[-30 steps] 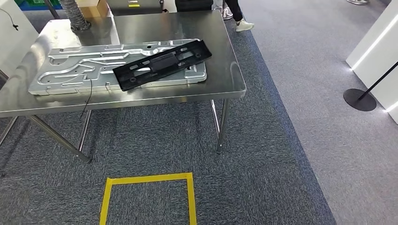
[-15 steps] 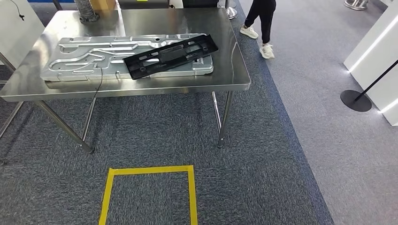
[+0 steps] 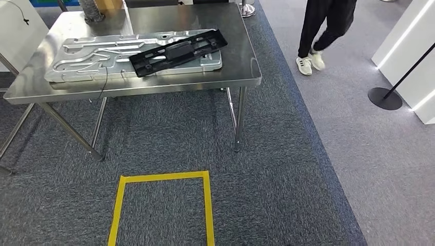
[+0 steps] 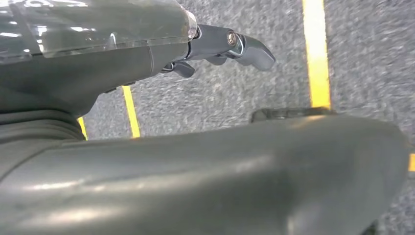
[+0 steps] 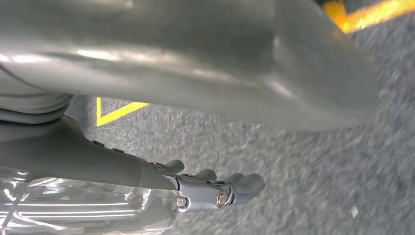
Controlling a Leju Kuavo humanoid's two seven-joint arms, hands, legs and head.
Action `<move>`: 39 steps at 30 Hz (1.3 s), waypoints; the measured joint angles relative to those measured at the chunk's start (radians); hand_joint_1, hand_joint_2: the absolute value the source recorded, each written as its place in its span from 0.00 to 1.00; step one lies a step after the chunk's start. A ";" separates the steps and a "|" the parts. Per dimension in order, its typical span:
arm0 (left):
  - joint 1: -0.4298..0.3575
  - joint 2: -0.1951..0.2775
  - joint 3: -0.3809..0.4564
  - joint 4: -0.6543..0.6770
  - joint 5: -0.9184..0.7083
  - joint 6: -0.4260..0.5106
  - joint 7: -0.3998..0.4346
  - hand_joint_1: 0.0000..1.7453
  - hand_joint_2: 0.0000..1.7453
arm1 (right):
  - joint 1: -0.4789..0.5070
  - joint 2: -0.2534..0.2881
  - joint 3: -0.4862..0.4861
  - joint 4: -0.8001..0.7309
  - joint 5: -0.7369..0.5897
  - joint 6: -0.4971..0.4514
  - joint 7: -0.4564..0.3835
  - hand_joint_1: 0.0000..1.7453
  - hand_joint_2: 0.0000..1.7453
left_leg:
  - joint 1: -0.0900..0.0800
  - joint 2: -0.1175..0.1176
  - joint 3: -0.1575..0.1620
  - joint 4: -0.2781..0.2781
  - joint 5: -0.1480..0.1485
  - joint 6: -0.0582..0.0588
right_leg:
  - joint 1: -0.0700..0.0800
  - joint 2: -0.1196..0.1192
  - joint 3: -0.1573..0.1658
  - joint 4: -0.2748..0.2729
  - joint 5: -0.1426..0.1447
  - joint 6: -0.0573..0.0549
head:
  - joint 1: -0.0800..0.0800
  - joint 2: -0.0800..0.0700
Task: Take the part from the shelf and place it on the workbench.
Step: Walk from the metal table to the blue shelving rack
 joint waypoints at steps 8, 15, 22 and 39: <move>-0.008 0.000 -0.001 0.000 -0.002 0.000 0.001 0.00 0.00 | 0.000 0.000 0.000 0.000 0.000 -0.003 -0.010 0.00 0.00 | -0.003 -0.001 0.213 -0.112 -0.001 0.015 | 0.013 -0.002 -0.112 0.033 0.074 0.013 | 0.000 0.000; -0.008 -0.001 -0.005 0.000 -0.002 0.002 0.006 0.00 0.00 | 0.008 -0.001 0.000 0.000 0.000 -0.014 -0.019 0.00 0.00 | -0.007 0.006 0.186 -0.181 0.042 0.058 | 0.002 0.004 -0.164 0.149 -0.038 0.054 | 0.000 0.000; -0.006 -0.002 -0.009 0.000 -0.001 0.011 -0.001 0.00 0.00 | 0.008 0.000 0.000 0.000 0.000 -0.024 -0.019 0.00 0.00 | -0.010 0.007 0.084 -0.166 0.110 0.046 | 0.001 0.004 -0.023 0.145 -0.022 0.052 | 0.000 0.000; -0.004 -0.004 -0.022 0.000 -0.012 0.014 -0.004 0.00 1.00 | 0.008 0.002 0.000 0.000 -0.003 -0.016 -0.006 0.00 1.00 | 0.001 0.001 0.137 -0.130 0.060 0.006 | 0.005 -0.003 0.008 0.010 -0.022 0.018 | 0.000 0.000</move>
